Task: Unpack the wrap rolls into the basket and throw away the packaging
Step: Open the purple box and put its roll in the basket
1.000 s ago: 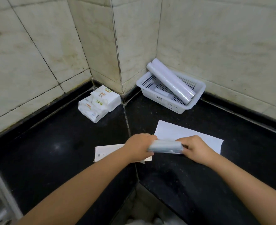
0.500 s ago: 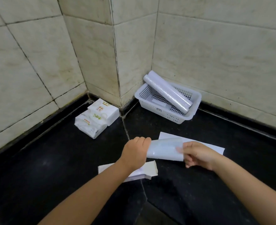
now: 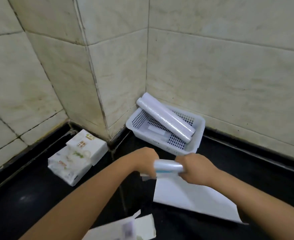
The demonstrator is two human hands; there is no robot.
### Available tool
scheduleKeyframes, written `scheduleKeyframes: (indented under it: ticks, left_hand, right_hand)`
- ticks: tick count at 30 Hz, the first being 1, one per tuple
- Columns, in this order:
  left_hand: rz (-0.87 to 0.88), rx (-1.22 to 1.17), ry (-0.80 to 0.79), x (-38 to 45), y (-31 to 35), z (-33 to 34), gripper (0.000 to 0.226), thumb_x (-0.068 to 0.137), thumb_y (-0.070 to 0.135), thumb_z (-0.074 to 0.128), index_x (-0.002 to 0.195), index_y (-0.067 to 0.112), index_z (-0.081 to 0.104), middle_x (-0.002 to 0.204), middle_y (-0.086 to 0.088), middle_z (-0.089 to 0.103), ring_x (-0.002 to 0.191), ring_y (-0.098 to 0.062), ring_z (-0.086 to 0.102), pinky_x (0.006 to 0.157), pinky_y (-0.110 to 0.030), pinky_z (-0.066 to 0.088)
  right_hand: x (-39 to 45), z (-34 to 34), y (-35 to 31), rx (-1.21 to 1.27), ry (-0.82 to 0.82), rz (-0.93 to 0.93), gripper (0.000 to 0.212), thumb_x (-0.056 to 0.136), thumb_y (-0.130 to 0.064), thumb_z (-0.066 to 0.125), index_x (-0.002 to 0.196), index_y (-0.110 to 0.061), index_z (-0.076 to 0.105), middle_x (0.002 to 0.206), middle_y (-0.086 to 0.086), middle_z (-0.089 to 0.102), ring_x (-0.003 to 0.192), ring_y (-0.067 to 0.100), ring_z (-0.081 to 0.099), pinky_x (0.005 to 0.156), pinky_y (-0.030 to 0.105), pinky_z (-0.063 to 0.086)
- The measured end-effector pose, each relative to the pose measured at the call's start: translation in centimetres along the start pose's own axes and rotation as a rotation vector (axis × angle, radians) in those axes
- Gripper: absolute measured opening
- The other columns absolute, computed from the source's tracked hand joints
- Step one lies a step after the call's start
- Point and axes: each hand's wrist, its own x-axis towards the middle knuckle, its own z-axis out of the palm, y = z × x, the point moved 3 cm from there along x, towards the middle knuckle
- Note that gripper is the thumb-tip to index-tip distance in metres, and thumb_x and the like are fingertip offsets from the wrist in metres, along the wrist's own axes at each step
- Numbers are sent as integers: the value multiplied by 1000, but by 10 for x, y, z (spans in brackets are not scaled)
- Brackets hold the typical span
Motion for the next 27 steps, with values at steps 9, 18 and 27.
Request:
scheduleKeyframes:
  ticks: [9,18,27]
  left_hand:
    - [-161,-248,163,129,-56,-41,49,94,25,52,139,10,41,143,-8,46,128,-21,46,105,-31,37]
    - [-263,269,-53,234,-83,-12,62,93,5,46,148,18,22,155,-8,26,138,-26,34,113,-45,33]
    - [-282,475,-366,213,-89,-22,46,95,2,39,140,9,40,144,-10,43,127,-26,46,104,-33,40]
  right_hand:
    - [66,-8,131,277,137,360,7,82,-10,52,78,-10,57,90,15,68,81,32,62,62,30,42]
    - [89,31,159,460,120,414,15,83,-8,46,69,-7,47,67,7,55,62,24,50,48,25,32]
    - [103,23,149,402,34,388,9,85,-11,49,76,-13,49,73,3,51,64,20,48,48,25,34]
